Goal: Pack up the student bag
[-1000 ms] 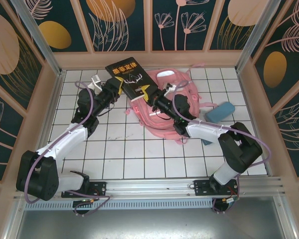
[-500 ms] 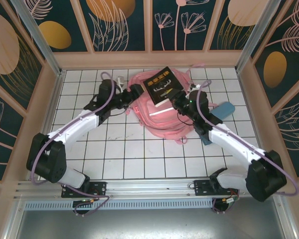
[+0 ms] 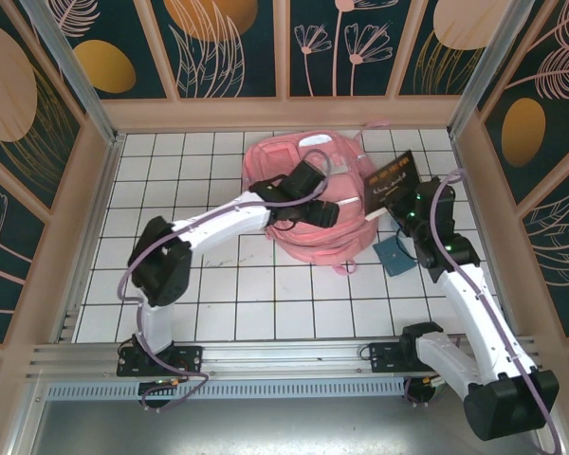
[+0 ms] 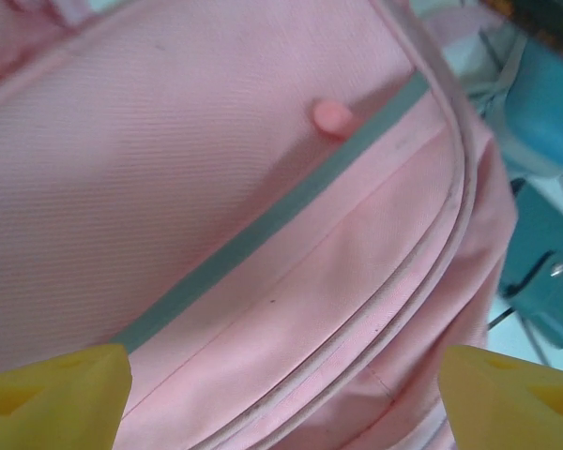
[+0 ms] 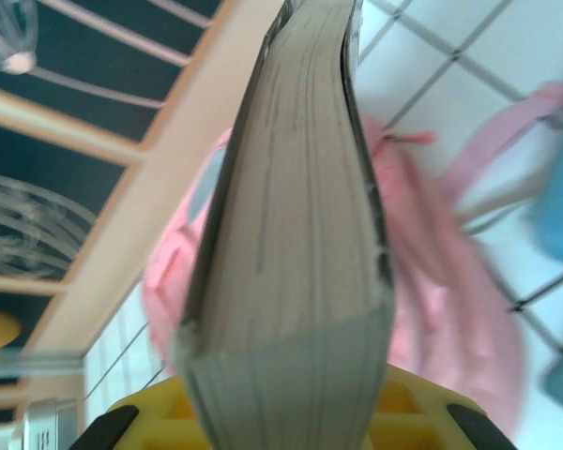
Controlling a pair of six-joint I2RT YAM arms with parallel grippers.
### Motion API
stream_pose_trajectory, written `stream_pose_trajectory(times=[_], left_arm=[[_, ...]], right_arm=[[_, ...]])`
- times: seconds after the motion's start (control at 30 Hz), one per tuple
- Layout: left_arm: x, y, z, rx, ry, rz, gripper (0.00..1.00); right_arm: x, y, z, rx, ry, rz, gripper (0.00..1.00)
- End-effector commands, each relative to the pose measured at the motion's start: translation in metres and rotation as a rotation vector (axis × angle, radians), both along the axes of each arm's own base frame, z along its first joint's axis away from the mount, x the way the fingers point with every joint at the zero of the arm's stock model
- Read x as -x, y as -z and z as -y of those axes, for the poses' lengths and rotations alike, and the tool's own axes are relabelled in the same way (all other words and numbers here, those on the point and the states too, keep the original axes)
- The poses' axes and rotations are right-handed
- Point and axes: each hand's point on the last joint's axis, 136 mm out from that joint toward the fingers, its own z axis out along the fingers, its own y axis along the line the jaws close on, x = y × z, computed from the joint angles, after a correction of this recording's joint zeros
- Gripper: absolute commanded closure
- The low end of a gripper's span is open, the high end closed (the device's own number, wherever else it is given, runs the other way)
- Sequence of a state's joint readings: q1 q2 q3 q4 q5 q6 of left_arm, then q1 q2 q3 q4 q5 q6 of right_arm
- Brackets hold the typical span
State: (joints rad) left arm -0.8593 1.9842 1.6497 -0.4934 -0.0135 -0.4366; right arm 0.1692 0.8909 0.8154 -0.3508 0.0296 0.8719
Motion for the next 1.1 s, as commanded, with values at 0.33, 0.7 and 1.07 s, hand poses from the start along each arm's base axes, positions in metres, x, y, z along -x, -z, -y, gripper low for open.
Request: stream_pose_trajectory(times=[0.33, 0.7, 1.07], left_arm=[[-0.012, 0.056, 0.013, -0.395, 0.157, 0.033, 0.26], [-0.011, 0.067, 0.006, -0.491, 0.234, 0.037, 0.1], [-0.043, 0.048, -0.007, -0.636, 0.194, 0.211, 0.31]], right_arm=[[0.014, -0.001, 0.043, -0.017, 0.083, 0.009, 0.95], [0.014, 0.001, 0.036, -0.06, 0.06, 0.016, 0.95], [0.013, -0.005, 0.032, -0.081, 0.041, 0.031, 0.95]])
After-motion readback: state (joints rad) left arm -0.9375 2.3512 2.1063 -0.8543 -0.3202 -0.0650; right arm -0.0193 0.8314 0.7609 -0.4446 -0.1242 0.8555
